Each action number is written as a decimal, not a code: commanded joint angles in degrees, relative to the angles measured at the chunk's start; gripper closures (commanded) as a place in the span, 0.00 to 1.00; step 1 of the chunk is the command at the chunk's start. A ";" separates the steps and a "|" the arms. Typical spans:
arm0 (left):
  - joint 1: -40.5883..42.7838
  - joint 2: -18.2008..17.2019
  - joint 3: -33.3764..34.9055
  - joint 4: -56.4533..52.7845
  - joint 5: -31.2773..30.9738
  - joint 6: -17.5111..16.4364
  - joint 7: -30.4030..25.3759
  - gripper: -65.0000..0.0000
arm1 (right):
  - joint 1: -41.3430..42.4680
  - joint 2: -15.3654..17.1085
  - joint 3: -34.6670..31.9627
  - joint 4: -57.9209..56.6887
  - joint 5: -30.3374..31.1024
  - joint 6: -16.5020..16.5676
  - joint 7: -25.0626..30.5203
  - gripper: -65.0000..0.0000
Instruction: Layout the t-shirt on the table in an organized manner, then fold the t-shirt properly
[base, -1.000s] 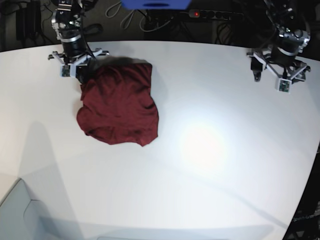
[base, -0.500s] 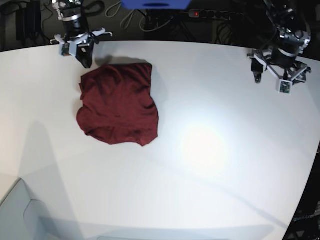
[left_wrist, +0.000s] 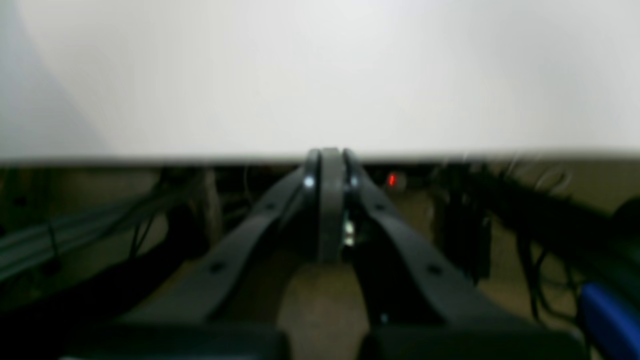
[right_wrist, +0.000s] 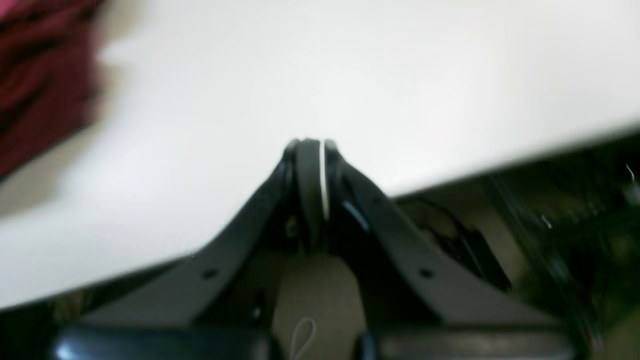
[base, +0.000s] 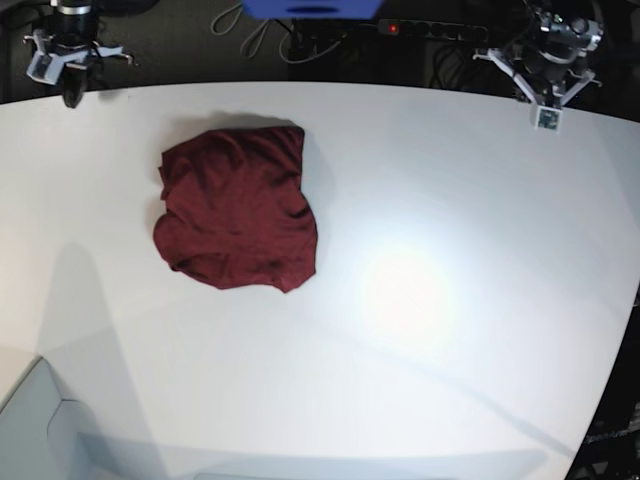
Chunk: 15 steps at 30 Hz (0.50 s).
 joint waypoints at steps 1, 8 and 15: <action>1.41 -0.37 0.08 1.03 -0.73 0.23 -1.26 0.99 | -1.08 0.41 0.98 0.01 1.46 0.17 1.36 1.00; 6.51 -0.89 -0.01 0.76 -4.33 0.23 -1.35 1.00 | -2.66 0.50 3.88 -5.44 1.73 0.25 1.36 1.00; 8.26 -2.65 0.26 -3.46 -4.68 0.23 -1.35 1.00 | -4.24 -0.65 3.71 -10.28 1.73 0.25 1.54 1.00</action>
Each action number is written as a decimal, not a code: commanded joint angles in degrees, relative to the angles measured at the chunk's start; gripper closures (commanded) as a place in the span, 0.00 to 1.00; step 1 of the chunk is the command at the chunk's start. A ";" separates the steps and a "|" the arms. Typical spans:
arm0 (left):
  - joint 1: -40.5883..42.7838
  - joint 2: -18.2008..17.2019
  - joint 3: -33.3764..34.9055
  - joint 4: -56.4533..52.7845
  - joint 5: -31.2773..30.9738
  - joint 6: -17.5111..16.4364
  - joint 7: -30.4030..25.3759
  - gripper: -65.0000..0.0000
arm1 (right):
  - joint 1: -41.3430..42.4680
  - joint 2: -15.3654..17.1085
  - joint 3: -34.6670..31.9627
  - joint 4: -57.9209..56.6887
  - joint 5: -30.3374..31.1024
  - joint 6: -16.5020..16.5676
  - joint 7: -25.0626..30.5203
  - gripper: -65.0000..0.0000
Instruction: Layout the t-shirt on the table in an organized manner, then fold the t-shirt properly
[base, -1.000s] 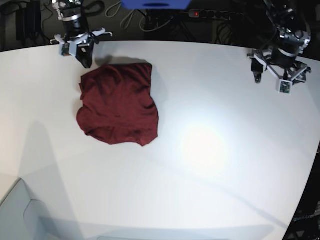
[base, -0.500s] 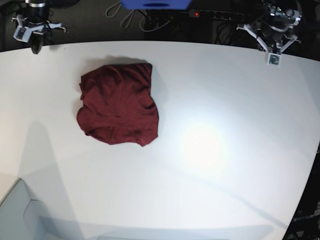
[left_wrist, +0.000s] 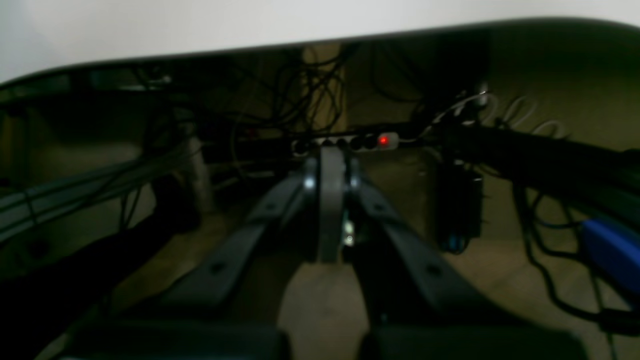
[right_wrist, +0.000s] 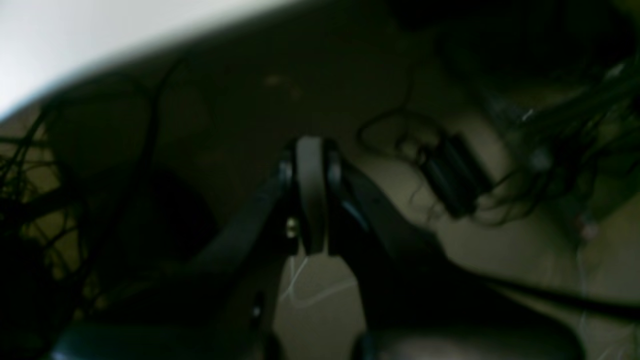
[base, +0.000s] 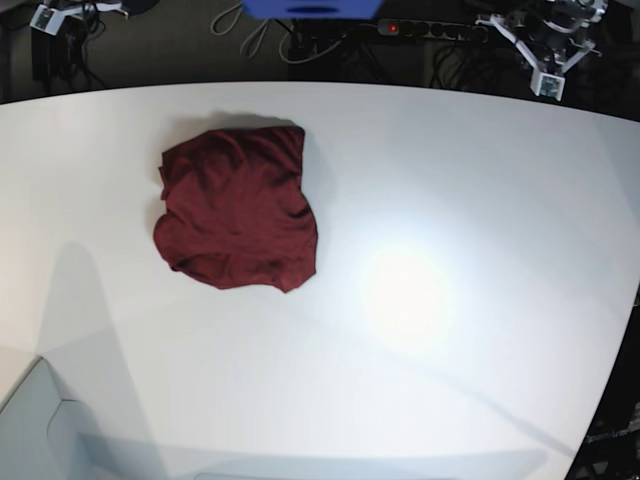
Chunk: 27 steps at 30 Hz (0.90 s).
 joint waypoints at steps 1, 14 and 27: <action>0.72 -0.14 -0.05 -1.41 -0.24 0.05 0.23 1.00 | -0.66 0.25 0.41 -0.36 0.76 0.08 1.56 1.00; -12.73 -13.15 8.57 -56.89 0.28 0.05 -25.18 1.00 | 7.43 3.15 -6.89 -29.02 -7.15 -0.18 6.92 1.00; -35.14 -17.28 23.69 -103.04 0.11 12.49 -49.00 1.00 | 25.10 10.18 -6.98 -74.03 -13.92 -17.33 28.81 1.00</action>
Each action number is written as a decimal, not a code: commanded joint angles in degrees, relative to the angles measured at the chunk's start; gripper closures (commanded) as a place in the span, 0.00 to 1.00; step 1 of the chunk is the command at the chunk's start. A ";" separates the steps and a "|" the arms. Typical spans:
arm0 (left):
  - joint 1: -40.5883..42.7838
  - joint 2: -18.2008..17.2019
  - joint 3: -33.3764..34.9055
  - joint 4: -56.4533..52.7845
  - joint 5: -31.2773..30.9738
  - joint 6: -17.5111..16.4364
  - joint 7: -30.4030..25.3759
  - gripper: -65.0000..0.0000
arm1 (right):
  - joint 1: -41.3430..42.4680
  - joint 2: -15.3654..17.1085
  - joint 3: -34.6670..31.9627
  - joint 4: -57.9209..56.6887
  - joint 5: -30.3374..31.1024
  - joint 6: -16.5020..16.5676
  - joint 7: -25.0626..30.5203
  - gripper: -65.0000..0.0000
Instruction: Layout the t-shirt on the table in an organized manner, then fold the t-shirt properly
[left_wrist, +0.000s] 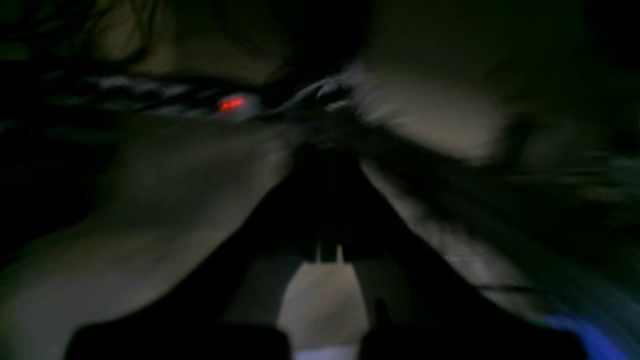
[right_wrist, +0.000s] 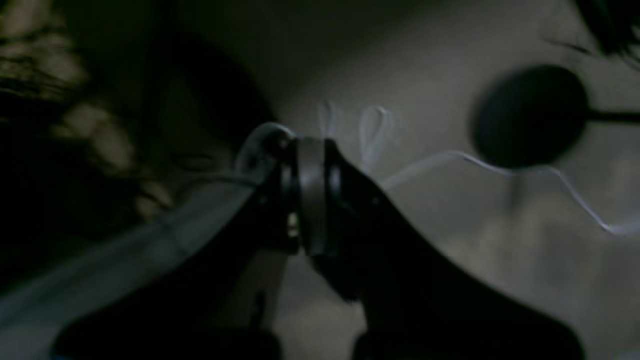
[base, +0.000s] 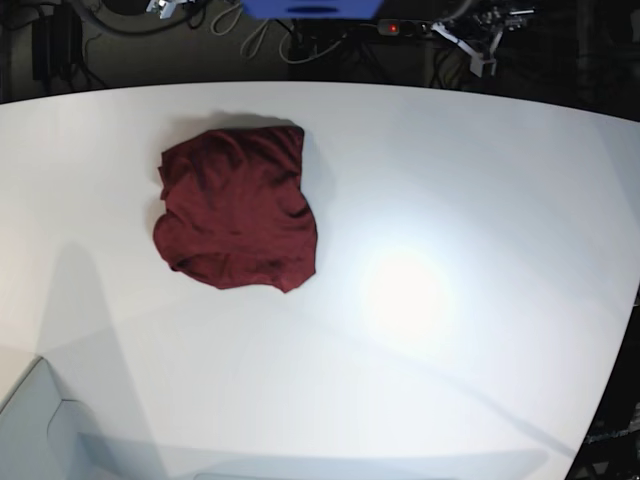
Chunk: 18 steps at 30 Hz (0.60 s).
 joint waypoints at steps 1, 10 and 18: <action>0.20 0.12 0.72 0.39 -0.09 3.01 -0.09 1.00 | -0.06 0.52 0.04 -0.07 0.20 -2.59 1.18 1.00; 0.29 2.84 3.45 0.21 -0.44 23.85 -0.09 1.00 | 1.35 0.52 -14.29 -0.07 0.20 -29.49 -2.25 1.00; 0.11 4.43 3.45 0.13 -0.53 24.37 0.00 1.00 | 2.58 2.46 -28.18 -0.33 0.20 -34.50 -2.77 1.00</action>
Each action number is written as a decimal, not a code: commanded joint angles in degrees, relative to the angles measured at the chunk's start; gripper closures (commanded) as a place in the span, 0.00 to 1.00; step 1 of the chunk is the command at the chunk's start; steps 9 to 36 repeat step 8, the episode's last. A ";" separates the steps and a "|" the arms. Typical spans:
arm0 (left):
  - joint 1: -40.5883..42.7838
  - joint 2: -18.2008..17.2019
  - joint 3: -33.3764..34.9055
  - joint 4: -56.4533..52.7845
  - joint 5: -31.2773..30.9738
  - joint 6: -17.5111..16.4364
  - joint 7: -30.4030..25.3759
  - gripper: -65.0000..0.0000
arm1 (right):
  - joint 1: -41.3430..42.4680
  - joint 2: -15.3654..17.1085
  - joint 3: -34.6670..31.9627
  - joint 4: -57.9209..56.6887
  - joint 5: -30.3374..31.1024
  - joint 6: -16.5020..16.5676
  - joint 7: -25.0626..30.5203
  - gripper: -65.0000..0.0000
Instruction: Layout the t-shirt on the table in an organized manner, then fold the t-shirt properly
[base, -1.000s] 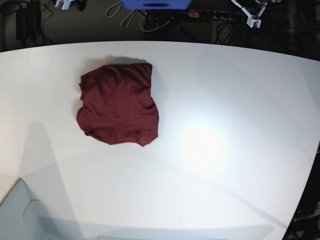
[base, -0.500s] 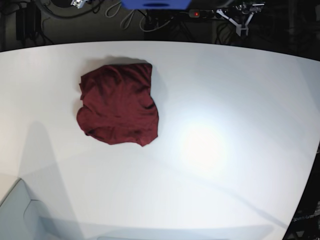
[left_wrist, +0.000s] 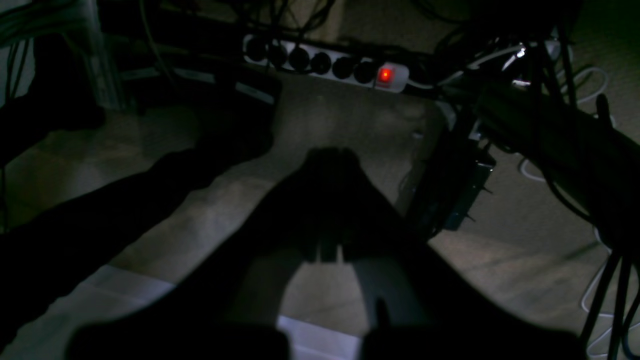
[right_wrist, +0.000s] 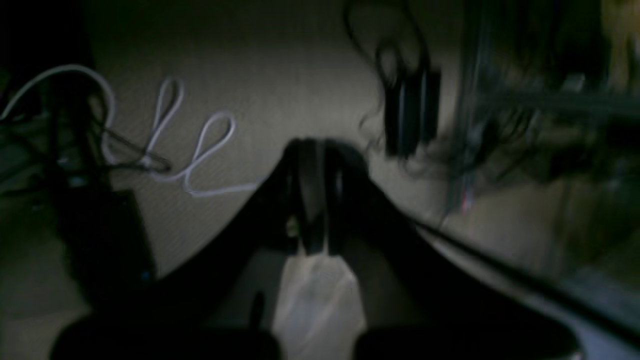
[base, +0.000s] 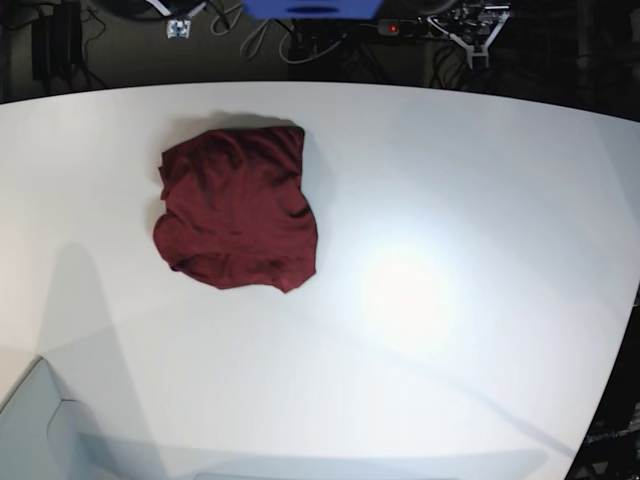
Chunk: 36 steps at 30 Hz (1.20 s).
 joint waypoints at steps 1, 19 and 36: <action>-0.02 0.32 -0.05 -0.01 -0.20 0.40 -0.26 1.00 | -0.56 1.32 -0.69 0.02 0.53 -1.34 0.66 1.00; -0.02 1.90 0.04 -0.01 -0.03 0.40 -0.26 1.00 | -0.39 3.87 -4.73 0.28 0.53 -1.26 0.66 1.00; -0.02 1.90 0.04 -0.01 -0.03 0.40 -0.26 1.00 | -0.39 3.87 -4.73 0.28 0.53 -1.26 0.66 1.00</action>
